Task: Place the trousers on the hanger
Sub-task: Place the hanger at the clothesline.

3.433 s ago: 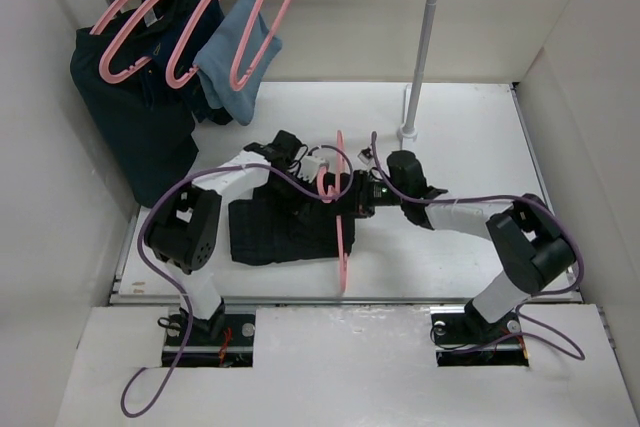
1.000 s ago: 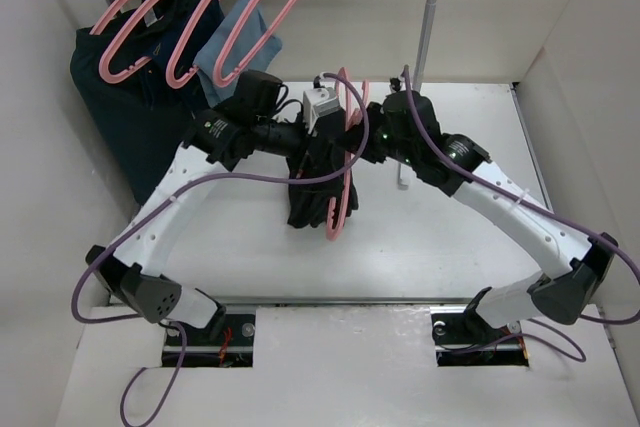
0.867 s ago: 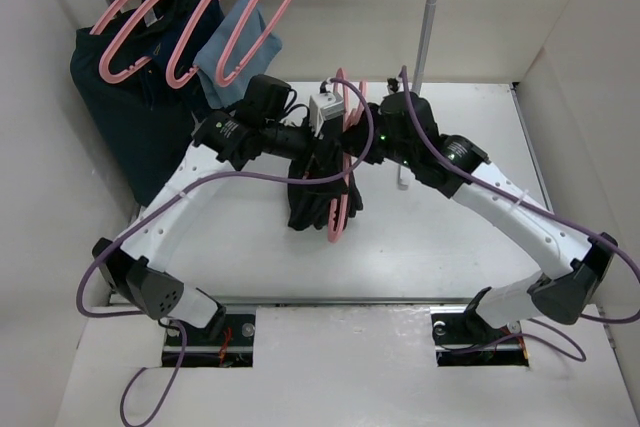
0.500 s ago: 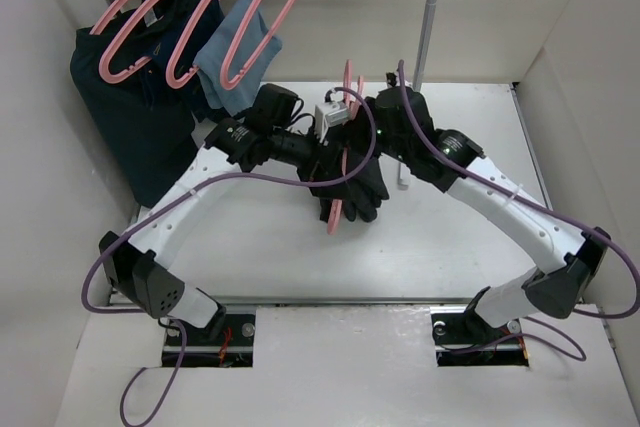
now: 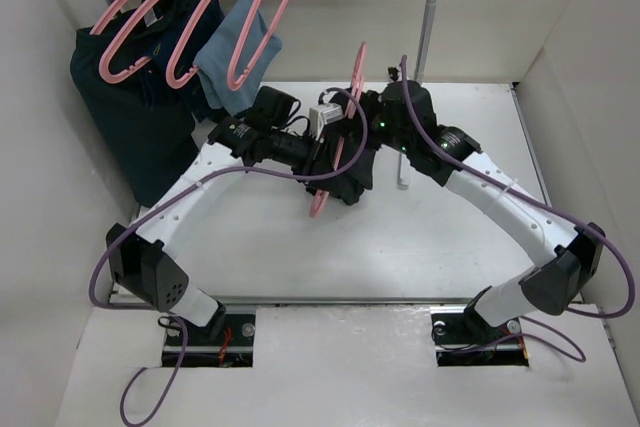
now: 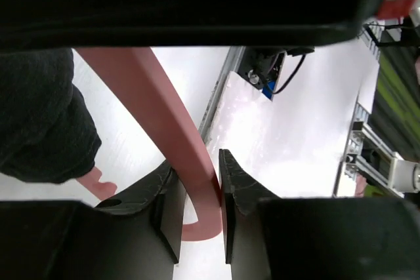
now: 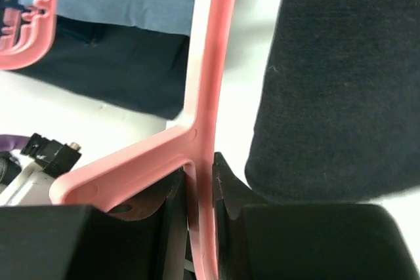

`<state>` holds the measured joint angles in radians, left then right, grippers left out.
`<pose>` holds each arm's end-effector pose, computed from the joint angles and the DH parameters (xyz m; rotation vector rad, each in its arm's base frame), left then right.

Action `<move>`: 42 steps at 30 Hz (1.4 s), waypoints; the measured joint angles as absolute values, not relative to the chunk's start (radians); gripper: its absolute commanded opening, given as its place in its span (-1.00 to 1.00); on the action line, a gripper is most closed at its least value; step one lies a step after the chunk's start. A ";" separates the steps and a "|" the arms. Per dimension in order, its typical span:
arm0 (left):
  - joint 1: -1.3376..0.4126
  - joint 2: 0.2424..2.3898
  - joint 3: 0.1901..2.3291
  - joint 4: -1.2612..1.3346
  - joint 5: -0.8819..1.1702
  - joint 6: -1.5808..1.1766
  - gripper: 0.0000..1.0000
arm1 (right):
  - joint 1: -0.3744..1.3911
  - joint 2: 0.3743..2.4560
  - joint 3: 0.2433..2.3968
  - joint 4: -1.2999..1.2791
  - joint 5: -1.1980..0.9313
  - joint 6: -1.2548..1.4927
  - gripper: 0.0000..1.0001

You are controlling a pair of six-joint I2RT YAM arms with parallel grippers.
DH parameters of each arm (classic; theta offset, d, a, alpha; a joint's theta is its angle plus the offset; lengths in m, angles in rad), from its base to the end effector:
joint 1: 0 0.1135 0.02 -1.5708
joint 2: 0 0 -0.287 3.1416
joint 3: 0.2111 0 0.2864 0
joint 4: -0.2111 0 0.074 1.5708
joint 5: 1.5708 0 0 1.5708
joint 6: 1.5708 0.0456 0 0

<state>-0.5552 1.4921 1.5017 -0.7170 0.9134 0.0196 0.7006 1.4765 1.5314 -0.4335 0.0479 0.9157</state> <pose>0.2821 -0.2174 0.3961 1.1074 1.9797 -1.3180 0.2922 0.2436 0.4303 0.2582 2.0751 0.9910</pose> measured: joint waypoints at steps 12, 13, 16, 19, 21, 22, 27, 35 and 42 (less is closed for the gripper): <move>-0.505 1.575 1.627 -0.731 1.037 -0.030 -1.00 | 0.667 1.390 1.330 -0.219 -0.150 0.935 -0.21; -0.505 1.578 1.628 -0.728 1.046 -0.035 -1.00 | 0.669 1.377 1.315 -0.205 -0.158 0.941 -0.34; -0.503 1.587 1.629 -0.727 1.076 -0.049 -1.00 | 0.675 1.356 1.291 -0.174 -0.170 0.968 -0.88; -0.500 1.589 1.629 -0.722 1.077 -0.051 -0.86 | 0.673 1.357 1.285 -0.157 -0.176 0.989 -1.00; -0.498 1.589 1.629 -0.719 1.081 -0.046 -0.07 | 0.673 1.359 1.286 -0.149 -0.183 0.989 -1.00; -0.497 1.589 1.630 -0.712 1.084 -0.035 0.44 | 0.669 1.361 1.288 -0.150 -0.184 0.990 -1.00; -0.495 1.588 1.701 -0.721 1.050 0.041 1.00 | 0.605 1.444 1.468 -0.363 -0.252 0.970 -1.00; -0.391 1.469 1.888 -0.739 0.841 0.143 1.00 | 0.446 1.784 2.223 -0.787 -0.410 0.760 -1.00; -0.261 1.344 1.853 -0.727 0.750 0.153 1.00 | 0.290 1.908 2.466 -0.812 -0.540 0.685 -1.00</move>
